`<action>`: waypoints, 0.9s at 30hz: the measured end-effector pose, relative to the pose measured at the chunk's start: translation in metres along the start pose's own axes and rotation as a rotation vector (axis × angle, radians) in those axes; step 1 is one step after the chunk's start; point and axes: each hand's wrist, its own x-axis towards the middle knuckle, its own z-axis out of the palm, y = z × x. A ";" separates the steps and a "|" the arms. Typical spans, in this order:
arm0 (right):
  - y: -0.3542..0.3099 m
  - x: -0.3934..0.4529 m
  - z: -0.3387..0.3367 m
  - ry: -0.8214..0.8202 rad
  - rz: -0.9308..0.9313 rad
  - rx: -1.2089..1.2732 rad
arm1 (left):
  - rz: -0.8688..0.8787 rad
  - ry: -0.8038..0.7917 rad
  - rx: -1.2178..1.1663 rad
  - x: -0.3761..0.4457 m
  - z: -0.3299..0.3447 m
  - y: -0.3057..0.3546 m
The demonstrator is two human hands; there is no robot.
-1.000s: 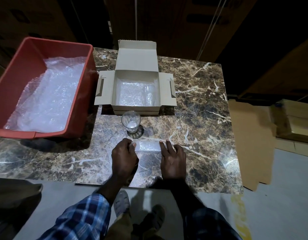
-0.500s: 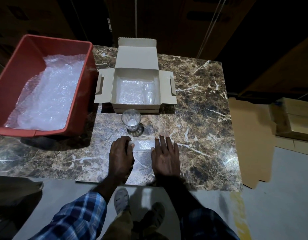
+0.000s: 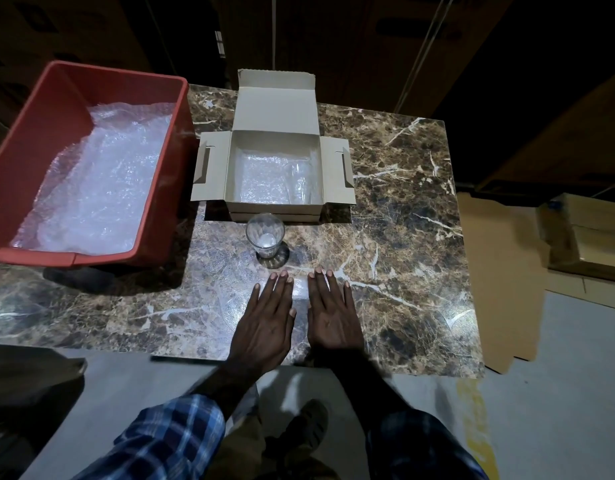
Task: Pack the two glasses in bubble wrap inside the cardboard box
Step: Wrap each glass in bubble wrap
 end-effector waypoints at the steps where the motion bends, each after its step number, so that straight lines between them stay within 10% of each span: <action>1: 0.001 -0.001 0.000 -0.002 0.006 0.002 | -0.010 -0.005 0.013 -0.002 -0.002 -0.002; 12: -0.014 -0.007 -0.005 -0.051 -0.076 0.013 | -0.003 -0.088 0.118 -0.006 -0.009 -0.009; 20: 0.001 -0.003 -0.017 0.245 0.296 0.138 | -0.028 -0.075 0.068 -0.006 -0.012 0.000; 27: -0.020 0.018 -0.028 0.121 0.699 0.412 | 0.061 -0.131 0.101 -0.009 -0.011 0.006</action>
